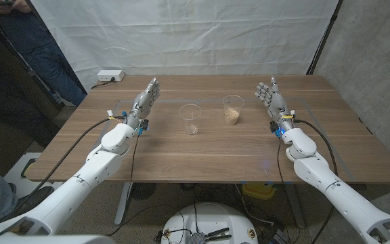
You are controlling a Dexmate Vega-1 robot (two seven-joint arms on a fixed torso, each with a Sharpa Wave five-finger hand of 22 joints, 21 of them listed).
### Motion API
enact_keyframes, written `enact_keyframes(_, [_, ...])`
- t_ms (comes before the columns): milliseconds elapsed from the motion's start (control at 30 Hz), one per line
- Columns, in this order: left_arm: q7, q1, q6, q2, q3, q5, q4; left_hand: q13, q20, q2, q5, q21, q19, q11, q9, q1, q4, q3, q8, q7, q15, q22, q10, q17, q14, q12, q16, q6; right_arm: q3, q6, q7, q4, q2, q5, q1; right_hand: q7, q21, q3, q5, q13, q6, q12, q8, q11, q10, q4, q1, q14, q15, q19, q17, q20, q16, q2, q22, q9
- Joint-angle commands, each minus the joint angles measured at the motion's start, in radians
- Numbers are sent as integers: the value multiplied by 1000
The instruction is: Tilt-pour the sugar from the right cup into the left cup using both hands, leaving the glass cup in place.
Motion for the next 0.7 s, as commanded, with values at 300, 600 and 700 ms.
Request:
enact_keyframes(300, [-23, 49, -54, 5, -21, -20, -28, 3, -30, 9, 8, 2, 8, 2, 5, 44, -23, 6, 9, 4, -4, 4, 22, 2, 22, 8, 5, 24, -8, 40, -81, -84, -58, -144, -82, -11, -7, 1, 2, 5, 26, 8, 9, -1, 34, -19, 27, 26, -3, 31, 3, -39, 5, -8, 5, 3])
enact_keyframes(600, [-28, 76, -70, 20, -25, -10, -44, 4, -26, 10, 8, 0, 11, 4, 6, 65, -33, 9, 11, 4, -4, 4, 39, 2, 40, 11, 7, 38, -13, 45, -126, -102, -73, -226, -105, -31, -16, -7, 2, 5, 40, 8, 8, -14, 45, -40, 50, 31, -15, 39, 3, -44, 0, -34, 5, 3])
enact_keyframes(700, [-28, 76, -70, 25, -22, 2, -45, 4, -25, 10, 7, -1, 11, 0, 6, 69, -36, 9, 9, 5, -6, 4, 35, 2, 34, 9, 4, 38, -14, 33, -168, -113, -80, -287, -112, -32, -22, -1, 10, 5, 30, 4, 3, -38, 47, -74, 104, 42, -28, 56, 2, -51, -1, -51, 4, 3])
